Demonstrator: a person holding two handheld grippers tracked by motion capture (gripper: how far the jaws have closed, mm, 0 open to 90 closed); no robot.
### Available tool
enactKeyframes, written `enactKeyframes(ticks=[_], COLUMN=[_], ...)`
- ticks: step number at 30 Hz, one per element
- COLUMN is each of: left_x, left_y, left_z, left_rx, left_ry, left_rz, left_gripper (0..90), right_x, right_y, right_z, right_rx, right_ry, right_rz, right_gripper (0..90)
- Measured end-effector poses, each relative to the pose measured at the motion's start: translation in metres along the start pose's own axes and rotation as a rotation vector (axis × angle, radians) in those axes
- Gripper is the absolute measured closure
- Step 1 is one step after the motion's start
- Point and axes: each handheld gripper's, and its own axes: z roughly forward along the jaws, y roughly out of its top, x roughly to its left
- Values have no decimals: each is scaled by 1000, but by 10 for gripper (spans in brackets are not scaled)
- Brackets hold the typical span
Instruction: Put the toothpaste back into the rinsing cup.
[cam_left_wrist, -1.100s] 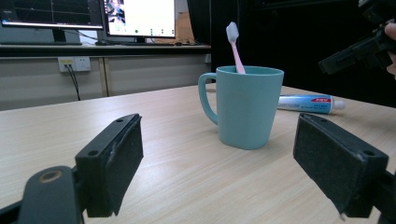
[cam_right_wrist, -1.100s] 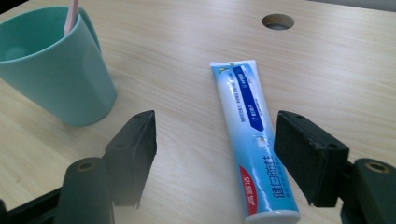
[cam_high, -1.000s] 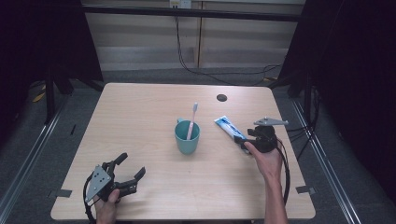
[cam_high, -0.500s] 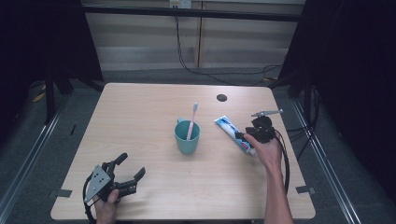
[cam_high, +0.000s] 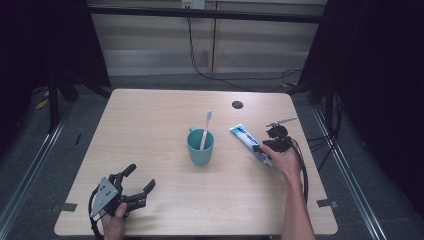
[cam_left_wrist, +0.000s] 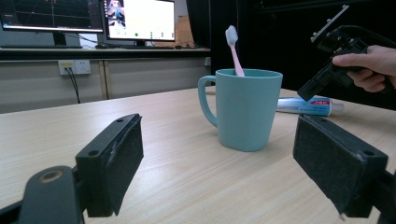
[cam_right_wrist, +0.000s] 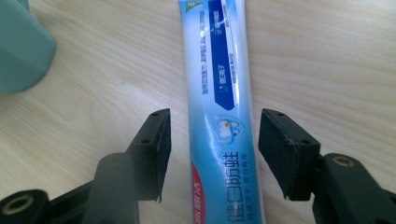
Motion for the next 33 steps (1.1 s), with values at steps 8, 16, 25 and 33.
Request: enactKeyframes(ticks=[8, 16, 25, 33], left_x=[0, 0, 1, 0], left_y=[0, 0, 0, 0], left_z=[0, -1, -1, -1], left_rx=[0, 5, 3, -2], left_ry=[-1, -2, -7, -9], left_rz=[1, 15, 20, 17], left_gripper=[161, 161, 160, 160], right_x=[1, 0, 1, 5], right_y=[2, 12, 27, 38], right_z=[10, 19, 24, 37], right_rx=[72, 195, 314, 401], right_ry=[-24, -28, -39, -65], right_rz=[-34, -54, -99, -117], right_gripper=[470, 502, 498, 479])
